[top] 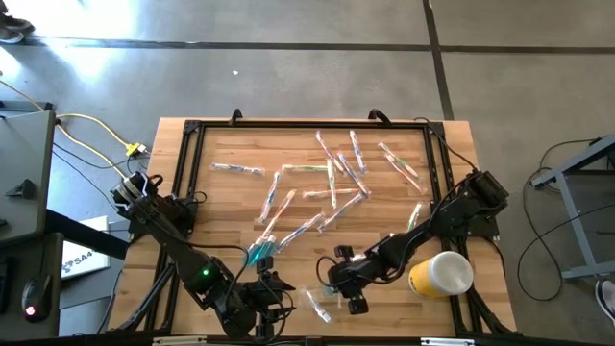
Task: Pick & Place toothbrushing station
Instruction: Put the mouthwash into the transparent organizer, then put the blue toothbrush into the transparent organizer
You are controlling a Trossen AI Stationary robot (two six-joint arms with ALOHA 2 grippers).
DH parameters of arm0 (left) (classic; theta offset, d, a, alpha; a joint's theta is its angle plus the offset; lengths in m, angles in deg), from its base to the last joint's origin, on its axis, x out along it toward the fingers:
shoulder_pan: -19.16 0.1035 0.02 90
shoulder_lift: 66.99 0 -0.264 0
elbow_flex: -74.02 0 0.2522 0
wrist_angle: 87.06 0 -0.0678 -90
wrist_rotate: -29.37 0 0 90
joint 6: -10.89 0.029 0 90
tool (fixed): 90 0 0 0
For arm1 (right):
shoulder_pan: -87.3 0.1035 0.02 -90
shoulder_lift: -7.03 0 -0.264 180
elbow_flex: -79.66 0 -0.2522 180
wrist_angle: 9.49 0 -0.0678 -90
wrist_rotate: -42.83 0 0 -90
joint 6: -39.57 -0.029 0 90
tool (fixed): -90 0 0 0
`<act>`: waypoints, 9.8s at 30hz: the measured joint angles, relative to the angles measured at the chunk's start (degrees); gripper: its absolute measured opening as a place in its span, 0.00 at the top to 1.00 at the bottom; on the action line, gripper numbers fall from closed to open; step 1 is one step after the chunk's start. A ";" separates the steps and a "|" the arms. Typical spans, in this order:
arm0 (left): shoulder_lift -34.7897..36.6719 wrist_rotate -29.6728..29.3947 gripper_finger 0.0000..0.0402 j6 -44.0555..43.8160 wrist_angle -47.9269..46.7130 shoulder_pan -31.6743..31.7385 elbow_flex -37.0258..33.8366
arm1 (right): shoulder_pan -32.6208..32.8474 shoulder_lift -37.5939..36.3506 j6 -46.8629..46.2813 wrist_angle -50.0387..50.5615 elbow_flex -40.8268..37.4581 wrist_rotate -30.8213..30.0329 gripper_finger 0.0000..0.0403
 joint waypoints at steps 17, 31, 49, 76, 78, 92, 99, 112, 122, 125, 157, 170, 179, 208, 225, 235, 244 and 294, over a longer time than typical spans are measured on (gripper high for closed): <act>0.00 0.02 0.49 -0.04 -0.55 -0.02 0.00 | 0.37 0.13 0.57 -5.03 -0.24 2.30 0.70; 0.00 0.04 0.49 -1.55 -2.30 -0.02 0.00 | 0.39 -0.48 1.58 -7.59 -0.28 1.20 0.70; 0.00 1.42 0.49 -4.27 -3.92 -0.82 0.00 | 0.92 -13.94 5.40 4.38 -0.14 10.49 0.64; 0.00 0.43 0.49 -4.55 -4.33 -1.79 0.00 | -2.70 -15.02 -1.46 13.88 -16.73 -7.20 0.73; 0.00 0.42 0.49 -4.55 -4.33 -1.79 0.00 | -2.82 -15.02 -1.20 10.05 -18.64 -6.31 0.73; 0.00 -0.13 0.49 -4.55 -4.33 -1.77 0.00 | -3.06 -15.04 4.02 0.05 -25.69 -2.93 0.73; -0.04 -0.10 0.49 -4.37 -4.46 -1.77 0.00 | -3.08 -15.06 5.24 -4.09 -27.66 -4.57 0.73; -2.43 1.00 0.49 -4.16 -6.59 -1.70 0.00 | -3.06 -15.13 6.47 -7.38 -32.56 -8.46 0.79; -2.47 1.31 0.49 -2.80 -4.70 -1.73 -0.02 | -2.78 -15.25 11.79 -6.75 -29.13 -21.28 0.97; -2.47 1.33 0.49 -2.49 -4.73 -1.73 -0.02 | -0.88 -15.34 15.72 -3.83 -24.21 -27.82 0.98; -2.45 0.36 0.49 -0.71 -6.86 -1.36 0.00 | 17.87 -15.65 40.98 -91.48 -34.20 -9.95 0.98; -2.45 0.33 0.49 0.22 -6.91 -1.38 0.00 | 17.66 -15.48 42.64 -76.55 -25.52 -10.88 0.98; -2.43 0.30 0.49 -0.24 -6.79 -1.38 0.00 | 13.34 -16.98 40.61 -67.16 -21.55 12.81 0.98; -2.63 0.37 0.49 -0.26 -6.88 -1.38 0.02 | 0.39 -0.38 34.32 -83.74 -21.46 49.27 0.98; -2.69 0.44 0.49 -0.26 -6.85 -1.38 0.02 | -2.13 8.32 27.13 -95.79 -21.46 50.78 0.98; -2.69 0.46 0.49 -0.37 -6.84 -1.38 0.02 | -3.21 12.02 22.71 -102.06 -21.46 52.35 0.98; -2.73 0.48 0.49 -1.29 -6.86 -1.38 0.02 | -3.02 12.02 22.32 -102.04 -21.46 52.50 0.98; -2.73 0.46 0.49 -1.33 -6.86 -1.40 0.02 | -4.90 16.31 13.62 -105.10 -25.75 46.14 0.81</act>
